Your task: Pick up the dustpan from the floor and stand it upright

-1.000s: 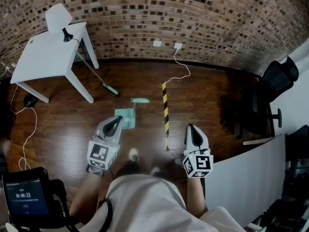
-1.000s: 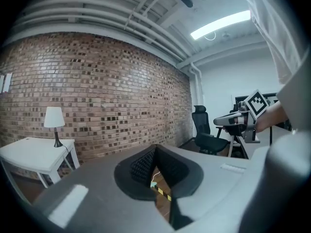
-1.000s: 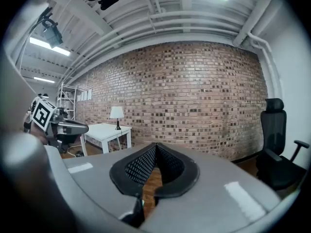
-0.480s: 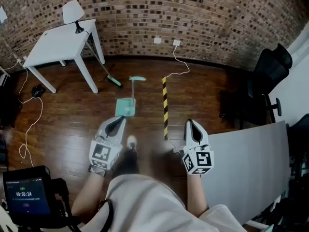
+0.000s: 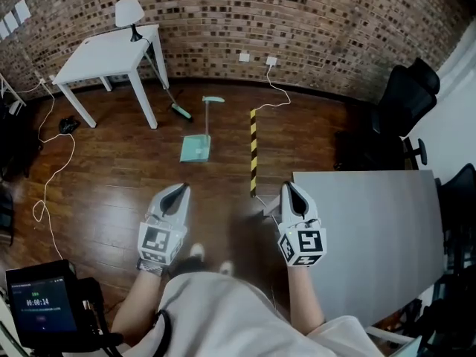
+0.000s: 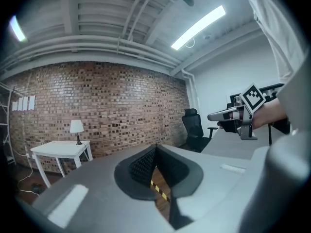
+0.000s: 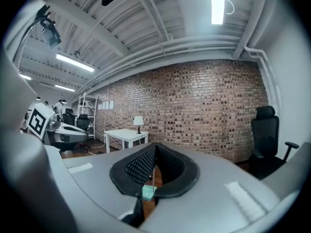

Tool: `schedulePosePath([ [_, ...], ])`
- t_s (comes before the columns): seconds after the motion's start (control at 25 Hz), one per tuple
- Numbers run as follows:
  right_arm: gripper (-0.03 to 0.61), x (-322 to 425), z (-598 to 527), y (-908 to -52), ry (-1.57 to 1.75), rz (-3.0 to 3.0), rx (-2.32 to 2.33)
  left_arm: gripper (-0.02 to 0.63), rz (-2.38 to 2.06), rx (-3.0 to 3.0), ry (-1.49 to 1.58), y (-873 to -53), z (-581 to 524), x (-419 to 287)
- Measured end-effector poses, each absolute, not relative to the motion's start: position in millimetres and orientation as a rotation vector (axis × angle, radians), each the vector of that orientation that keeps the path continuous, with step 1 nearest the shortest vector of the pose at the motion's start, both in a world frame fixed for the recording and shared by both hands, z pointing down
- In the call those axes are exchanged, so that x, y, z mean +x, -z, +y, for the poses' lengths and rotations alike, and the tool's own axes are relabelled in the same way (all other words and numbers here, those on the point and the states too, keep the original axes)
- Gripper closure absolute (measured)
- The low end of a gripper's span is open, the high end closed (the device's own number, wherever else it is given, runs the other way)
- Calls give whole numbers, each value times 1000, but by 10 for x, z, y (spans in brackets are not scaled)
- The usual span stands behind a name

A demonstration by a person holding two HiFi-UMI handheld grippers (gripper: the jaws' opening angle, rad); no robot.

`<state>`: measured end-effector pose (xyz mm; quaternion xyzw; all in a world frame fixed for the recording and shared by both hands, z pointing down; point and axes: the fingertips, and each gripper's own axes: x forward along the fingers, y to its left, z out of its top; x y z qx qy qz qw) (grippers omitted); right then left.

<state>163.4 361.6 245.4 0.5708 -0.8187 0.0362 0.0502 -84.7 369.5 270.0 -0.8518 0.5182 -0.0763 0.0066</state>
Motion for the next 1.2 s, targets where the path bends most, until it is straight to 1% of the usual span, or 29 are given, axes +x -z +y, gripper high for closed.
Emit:
schedulePosePath([
  [0.24,566,1503,4009,-2407,-149,-2516,1798,614,1640,-2671,245,-2671,4060,-1031],
  [0.48,566,1270,4133,-2388,-138,-2484,1843,614,1622,-2673,222,-2620,4133,-1231],
  [0.6,566,1203,4164,-2417,-132,-2465,1818,614,1598,-2682,213,-2585,4137,-1228],
  [0.84,566,1036,4198,-2305,1,-2432,1800,614,1546,-2700,198,-2543,4129,-1222],
  [1.2,567,1032,4182,-2363,-54,-2431,1795,614,1507,-2721,201,-2564,4094,-1163],
])
